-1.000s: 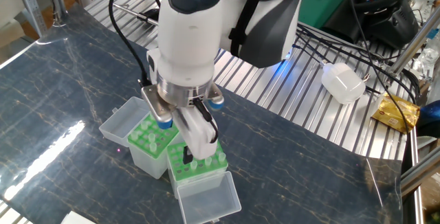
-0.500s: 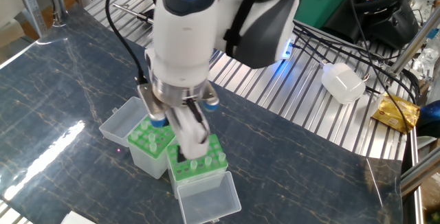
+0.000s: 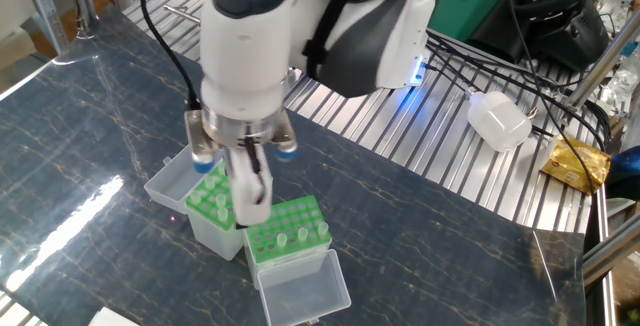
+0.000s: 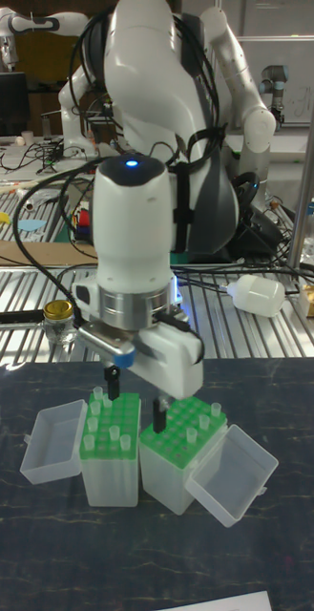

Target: Transfer all large pipette tips from one holder to another

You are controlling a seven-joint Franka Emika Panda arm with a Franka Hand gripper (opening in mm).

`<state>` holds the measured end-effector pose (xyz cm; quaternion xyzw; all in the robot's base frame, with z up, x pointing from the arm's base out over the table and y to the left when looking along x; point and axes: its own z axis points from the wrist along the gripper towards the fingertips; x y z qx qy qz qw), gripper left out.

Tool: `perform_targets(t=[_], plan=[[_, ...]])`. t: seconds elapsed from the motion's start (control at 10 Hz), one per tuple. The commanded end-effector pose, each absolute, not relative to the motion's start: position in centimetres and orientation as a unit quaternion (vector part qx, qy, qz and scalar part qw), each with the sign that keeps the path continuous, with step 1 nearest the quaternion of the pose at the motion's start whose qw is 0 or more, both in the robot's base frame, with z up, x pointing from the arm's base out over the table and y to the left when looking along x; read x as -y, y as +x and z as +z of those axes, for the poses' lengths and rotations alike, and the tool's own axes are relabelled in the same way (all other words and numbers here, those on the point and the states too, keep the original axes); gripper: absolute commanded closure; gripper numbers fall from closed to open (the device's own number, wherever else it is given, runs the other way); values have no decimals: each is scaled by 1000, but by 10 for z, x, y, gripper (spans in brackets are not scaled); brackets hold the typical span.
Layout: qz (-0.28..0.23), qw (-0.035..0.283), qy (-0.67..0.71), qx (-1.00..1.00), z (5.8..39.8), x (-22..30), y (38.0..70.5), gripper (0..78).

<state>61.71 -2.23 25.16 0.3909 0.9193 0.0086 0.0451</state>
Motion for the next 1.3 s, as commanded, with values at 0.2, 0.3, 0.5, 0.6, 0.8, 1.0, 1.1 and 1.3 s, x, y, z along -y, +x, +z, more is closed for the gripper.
perform_targets(t=[0.2, 0.3, 0.5, 0.6, 0.8, 1.0, 1.1, 1.3], plan=[[17, 42, 457, -888, 246, 39, 617, 1], [20, 41, 481, -876, 245, 39, 617, 1], [19, 42, 506, -862, 244, 35, 615, 1], [20, 42, 520, -853, 244, 32, 614, 1], [20, 42, 535, -844, 244, 28, 614, 1], [20, 50, 546, -836, 241, 26, 615, 1], [21, 54, 554, -831, 239, 25, 616, 1], [23, 58, 562, -825, 235, 24, 618, 1]])
